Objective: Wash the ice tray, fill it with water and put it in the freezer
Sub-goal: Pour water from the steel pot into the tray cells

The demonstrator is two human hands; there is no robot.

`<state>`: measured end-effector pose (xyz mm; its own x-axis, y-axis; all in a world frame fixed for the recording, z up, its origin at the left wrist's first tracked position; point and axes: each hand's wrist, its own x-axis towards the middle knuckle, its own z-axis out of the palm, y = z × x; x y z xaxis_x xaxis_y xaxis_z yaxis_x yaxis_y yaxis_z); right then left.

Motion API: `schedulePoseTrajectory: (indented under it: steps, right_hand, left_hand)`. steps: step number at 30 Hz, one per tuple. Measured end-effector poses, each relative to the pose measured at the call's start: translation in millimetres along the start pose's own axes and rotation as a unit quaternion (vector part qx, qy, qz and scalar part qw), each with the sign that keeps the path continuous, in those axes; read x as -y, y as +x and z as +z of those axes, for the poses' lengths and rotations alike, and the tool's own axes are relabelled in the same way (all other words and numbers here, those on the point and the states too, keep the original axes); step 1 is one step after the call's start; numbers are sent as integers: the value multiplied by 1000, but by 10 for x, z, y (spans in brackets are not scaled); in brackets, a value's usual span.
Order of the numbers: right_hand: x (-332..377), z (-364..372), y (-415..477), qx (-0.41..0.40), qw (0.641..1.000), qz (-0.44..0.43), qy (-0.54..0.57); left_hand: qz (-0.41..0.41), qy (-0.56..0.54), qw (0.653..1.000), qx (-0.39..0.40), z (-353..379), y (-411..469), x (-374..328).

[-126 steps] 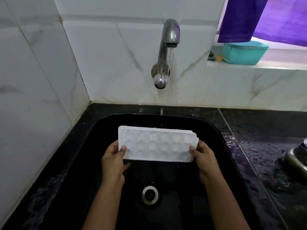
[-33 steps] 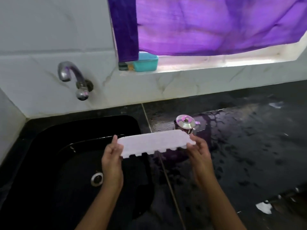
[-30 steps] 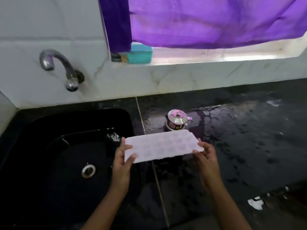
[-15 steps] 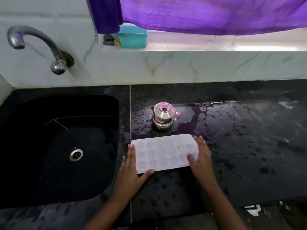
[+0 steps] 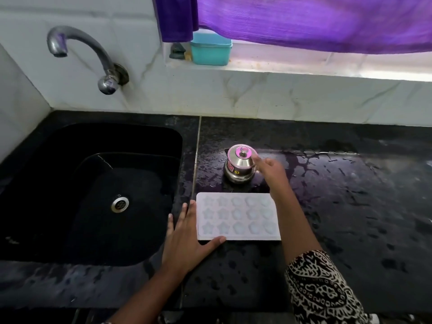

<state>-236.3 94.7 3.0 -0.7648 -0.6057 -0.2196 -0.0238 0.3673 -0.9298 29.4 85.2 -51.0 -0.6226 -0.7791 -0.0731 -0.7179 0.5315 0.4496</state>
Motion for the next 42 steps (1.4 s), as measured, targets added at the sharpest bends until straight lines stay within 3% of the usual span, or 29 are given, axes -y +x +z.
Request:
schedulePoseTrajectory:
  steps: [5, 9, 12, 19, 24, 42]
  right_hand:
    - [-133, 132, -15, 41, 970, 22, 240]
    - [-56, 276, 19, -16, 918, 14, 396]
    - [9, 315, 16, -39, 892, -14, 451]
    - [144, 154, -91, -40, 874, -55, 482]
    - [253, 6, -327, -16, 894, -72, 443]
    - [184, 57, -854, -44, 949, -50, 309]
  left_hand:
    - [0, 6, 1000, 10, -4, 5, -18]
    - [-1, 19, 1000, 12, 7, 10, -7]
    - [-2, 22, 1000, 8, 3, 9, -14]
    - [10, 27, 1000, 6, -3, 2, -7]
    - [17, 24, 1000, 5, -18, 0, -20]
    - [37, 3, 999, -10, -22, -1, 11]
